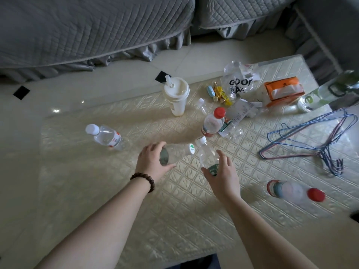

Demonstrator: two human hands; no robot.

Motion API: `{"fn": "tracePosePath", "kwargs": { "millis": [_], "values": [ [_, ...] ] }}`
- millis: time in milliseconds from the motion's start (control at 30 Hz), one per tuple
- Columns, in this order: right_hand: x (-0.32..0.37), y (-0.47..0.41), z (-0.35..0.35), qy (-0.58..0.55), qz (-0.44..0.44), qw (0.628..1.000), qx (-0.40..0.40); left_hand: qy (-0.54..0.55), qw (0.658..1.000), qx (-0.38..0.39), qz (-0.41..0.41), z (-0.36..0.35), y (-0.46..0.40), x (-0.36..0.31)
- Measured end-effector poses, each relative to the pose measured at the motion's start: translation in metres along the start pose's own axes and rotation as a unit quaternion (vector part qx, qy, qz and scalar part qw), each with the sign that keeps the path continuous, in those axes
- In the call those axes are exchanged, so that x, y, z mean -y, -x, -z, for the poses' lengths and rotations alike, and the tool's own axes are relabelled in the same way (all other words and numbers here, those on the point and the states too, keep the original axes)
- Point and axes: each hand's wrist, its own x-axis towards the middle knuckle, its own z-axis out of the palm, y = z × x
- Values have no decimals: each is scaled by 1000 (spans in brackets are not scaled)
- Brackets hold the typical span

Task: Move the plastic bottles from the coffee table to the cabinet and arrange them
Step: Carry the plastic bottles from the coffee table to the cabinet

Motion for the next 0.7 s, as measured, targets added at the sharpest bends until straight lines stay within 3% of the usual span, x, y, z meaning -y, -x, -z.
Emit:
{"fn": "tracePosePath", "kwargs": {
  "millis": [300, 700],
  "values": [
    [63, 87, 84, -43, 25, 997, -65, 77, 992, -86, 43, 86, 100, -80],
    [45, 204, 152, -80, -34, 971, -224, 140, 988, -51, -35, 124, 175, -166]
  ]
}}
